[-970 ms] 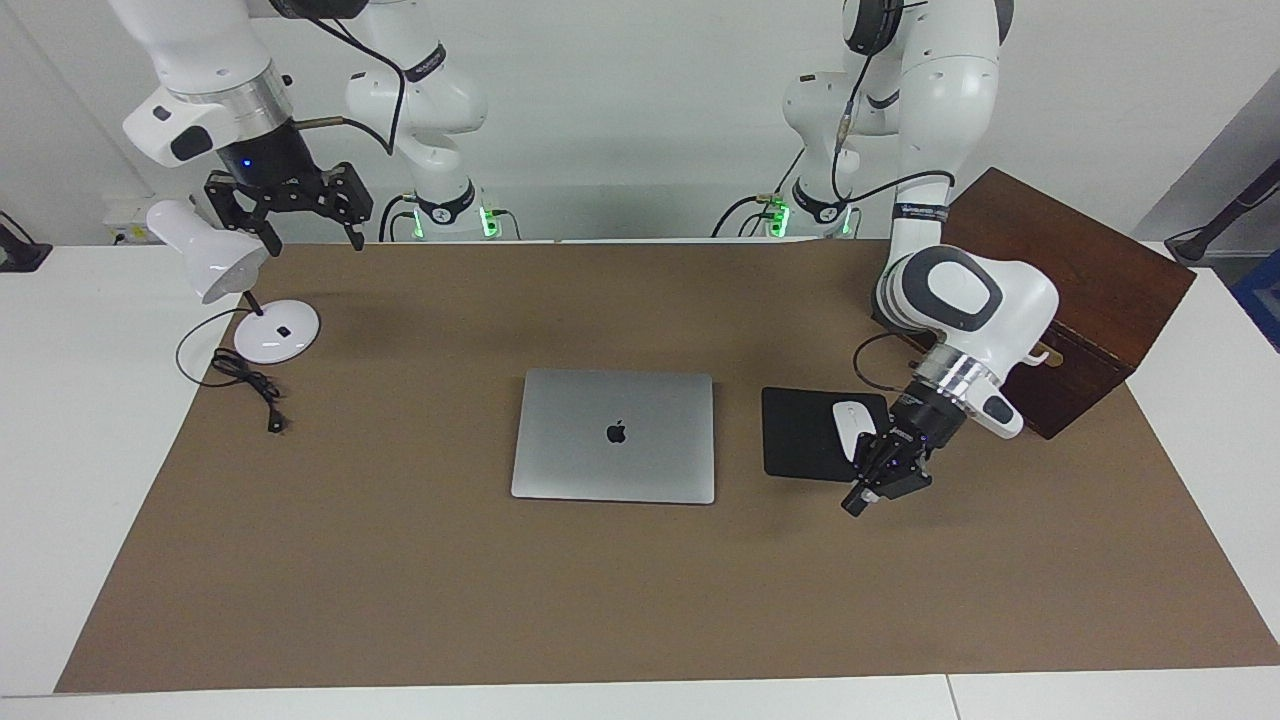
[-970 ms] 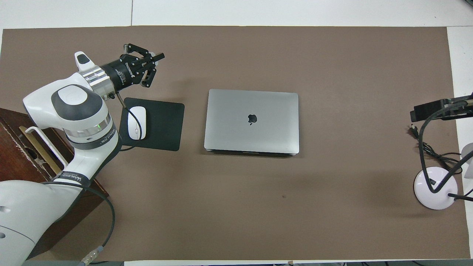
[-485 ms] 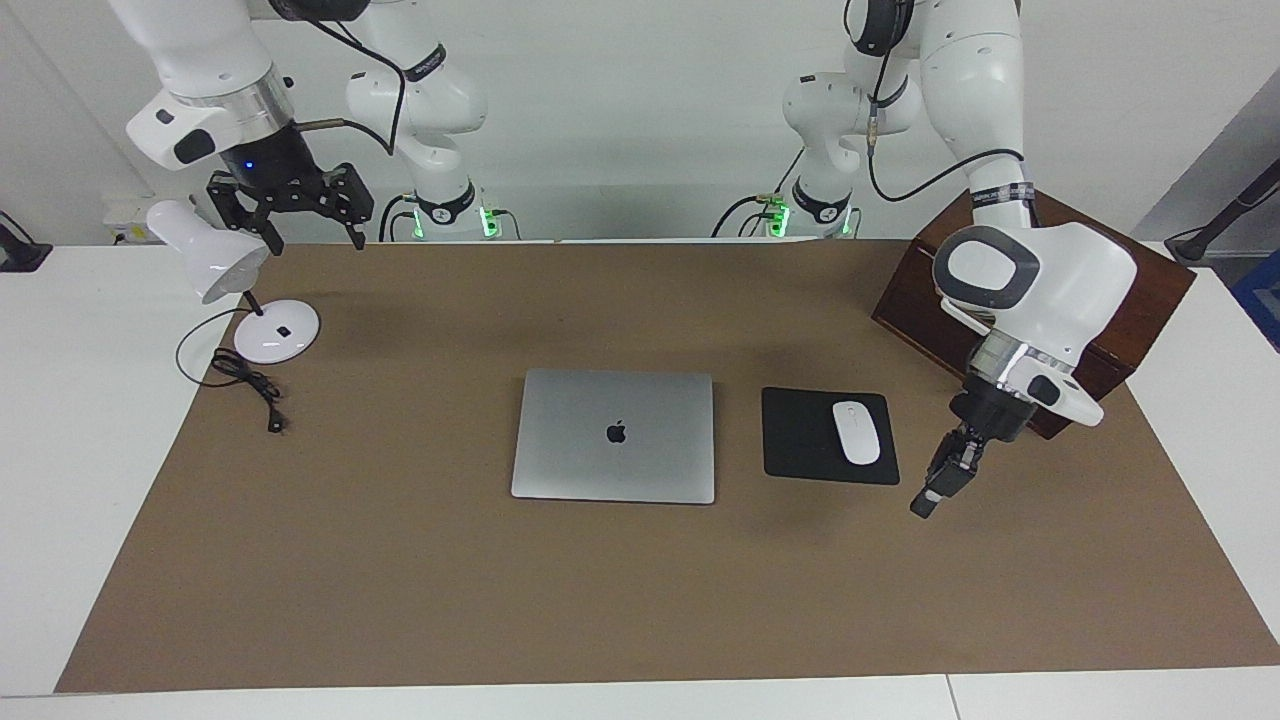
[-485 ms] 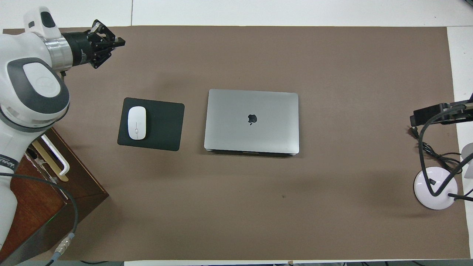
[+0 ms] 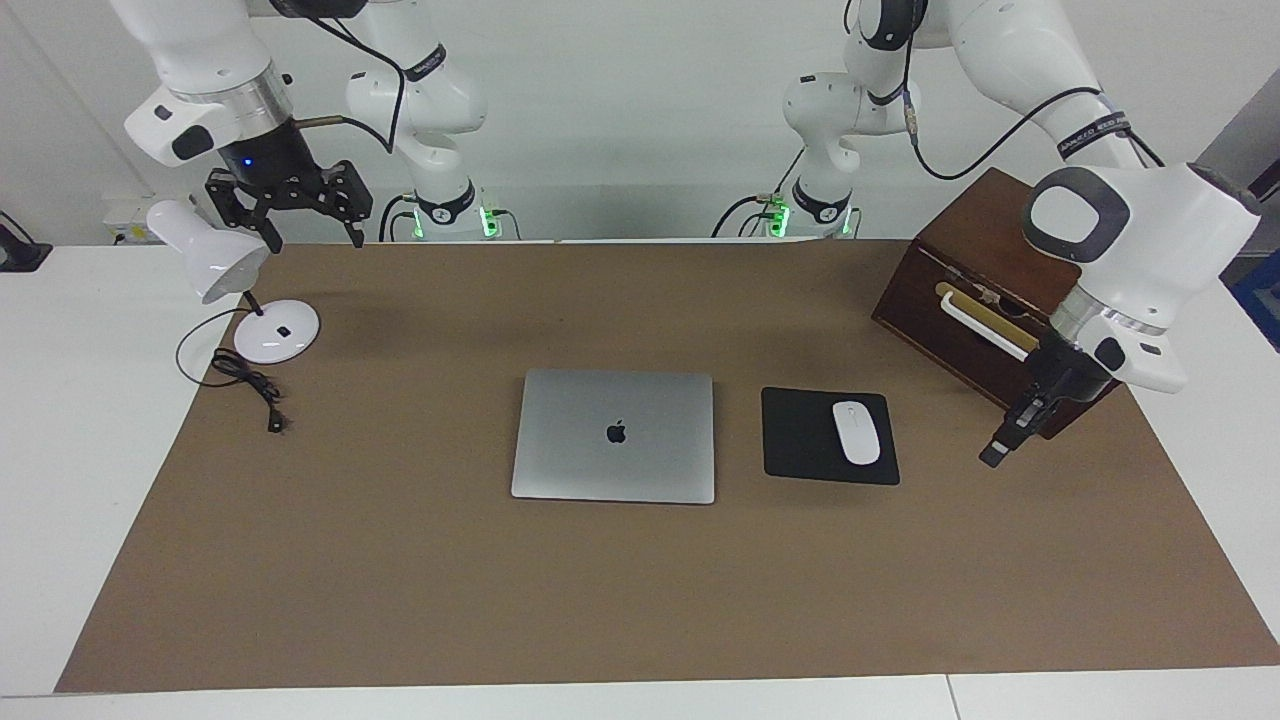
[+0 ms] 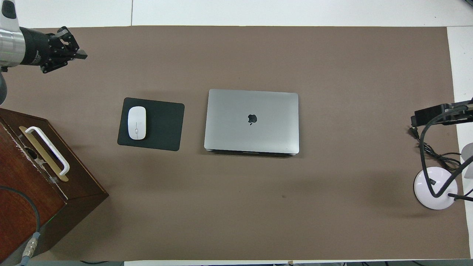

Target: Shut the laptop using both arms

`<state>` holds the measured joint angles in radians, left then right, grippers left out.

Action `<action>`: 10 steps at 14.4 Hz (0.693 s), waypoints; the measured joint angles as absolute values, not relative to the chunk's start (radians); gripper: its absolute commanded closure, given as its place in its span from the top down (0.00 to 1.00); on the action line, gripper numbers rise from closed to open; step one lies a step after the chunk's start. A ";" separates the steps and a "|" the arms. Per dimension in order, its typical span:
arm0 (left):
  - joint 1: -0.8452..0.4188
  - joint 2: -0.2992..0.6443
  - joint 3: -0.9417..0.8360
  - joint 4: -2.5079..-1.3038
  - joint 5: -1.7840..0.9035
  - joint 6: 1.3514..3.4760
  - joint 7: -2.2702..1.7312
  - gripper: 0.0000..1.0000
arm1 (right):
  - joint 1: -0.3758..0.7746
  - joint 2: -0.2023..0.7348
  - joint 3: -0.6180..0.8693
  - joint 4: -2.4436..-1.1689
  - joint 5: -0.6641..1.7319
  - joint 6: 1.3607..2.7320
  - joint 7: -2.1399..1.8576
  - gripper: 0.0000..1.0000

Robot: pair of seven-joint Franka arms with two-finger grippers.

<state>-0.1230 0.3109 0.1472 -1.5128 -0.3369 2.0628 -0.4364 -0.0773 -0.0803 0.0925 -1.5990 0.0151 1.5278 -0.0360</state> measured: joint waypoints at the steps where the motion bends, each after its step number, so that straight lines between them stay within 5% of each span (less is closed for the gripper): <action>1: -0.123 0.292 0.147 -1.512 -0.276 2.014 -0.437 0.00 | -0.077 -0.081 0.093 -1.599 0.015 1.528 -0.036 1.00; 8: -0.123 0.181 0.151 -1.518 -0.136 1.710 -0.426 0.00 | -0.077 -0.081 0.093 -1.600 0.015 1.528 -0.036 1.00; 10: -0.123 0.158 0.152 -1.540 -0.136 1.676 -0.423 0.15 | -0.077 -0.081 0.093 -1.600 0.015 1.528 -0.036 1.00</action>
